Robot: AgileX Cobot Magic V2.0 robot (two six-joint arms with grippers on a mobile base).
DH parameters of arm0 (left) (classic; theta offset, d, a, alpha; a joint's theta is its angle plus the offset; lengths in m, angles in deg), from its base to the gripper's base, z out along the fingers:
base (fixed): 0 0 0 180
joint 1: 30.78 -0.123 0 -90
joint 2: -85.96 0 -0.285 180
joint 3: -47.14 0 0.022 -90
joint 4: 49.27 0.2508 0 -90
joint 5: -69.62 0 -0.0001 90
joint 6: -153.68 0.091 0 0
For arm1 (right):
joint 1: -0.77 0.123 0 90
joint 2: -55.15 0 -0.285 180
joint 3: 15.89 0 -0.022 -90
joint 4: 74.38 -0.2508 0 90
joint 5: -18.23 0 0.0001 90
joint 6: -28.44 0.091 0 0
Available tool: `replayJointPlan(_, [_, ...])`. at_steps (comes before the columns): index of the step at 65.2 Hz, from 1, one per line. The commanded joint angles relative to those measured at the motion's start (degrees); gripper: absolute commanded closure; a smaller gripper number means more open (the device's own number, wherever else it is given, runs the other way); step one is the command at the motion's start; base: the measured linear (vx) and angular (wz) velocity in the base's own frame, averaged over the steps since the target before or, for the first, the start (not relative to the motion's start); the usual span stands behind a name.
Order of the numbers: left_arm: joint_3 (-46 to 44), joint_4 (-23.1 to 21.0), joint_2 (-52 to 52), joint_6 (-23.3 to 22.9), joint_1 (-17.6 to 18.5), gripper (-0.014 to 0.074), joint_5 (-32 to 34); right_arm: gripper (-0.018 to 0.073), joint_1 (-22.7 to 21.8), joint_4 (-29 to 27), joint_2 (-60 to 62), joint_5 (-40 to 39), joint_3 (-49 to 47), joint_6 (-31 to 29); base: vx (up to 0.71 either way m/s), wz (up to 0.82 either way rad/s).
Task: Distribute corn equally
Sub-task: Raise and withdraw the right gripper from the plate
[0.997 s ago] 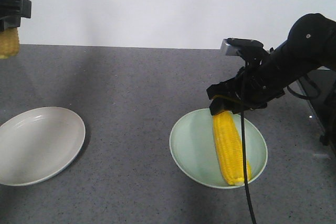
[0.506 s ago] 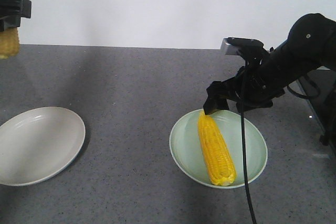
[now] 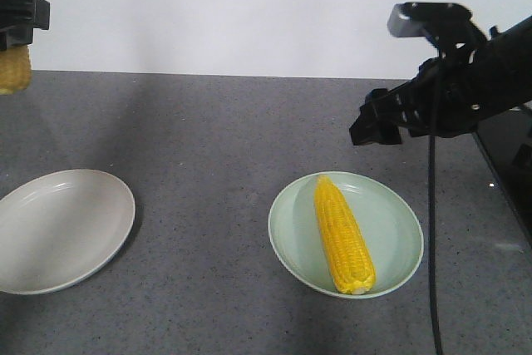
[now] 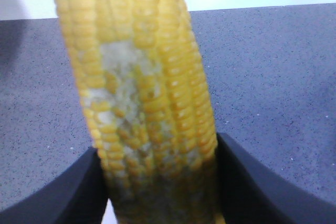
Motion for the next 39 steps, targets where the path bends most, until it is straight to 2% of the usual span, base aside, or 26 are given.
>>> replayJointPlan(1, [-1.25,0.88,1.47,-0.52,-0.02,0.0468,2.81,-0.0019,-0.3,3.18,6.33,-0.93,-1.64,1.75,0.0,0.0])
replayJointPlan(16, [-1.25,0.88,1.47,-0.52,-0.02,0.0468,2.43,-0.0019,-0.3,10.16,17.49,-0.78,3.52,6.17,0.0,0.0])
replayJointPlan(39, [-1.19,0.93,1.41,-0.52,-0.02,0.0468,0.07,-0.0019,-0.3,14.16,29.56,-3.17,12.89,9.76,0.0,0.0])
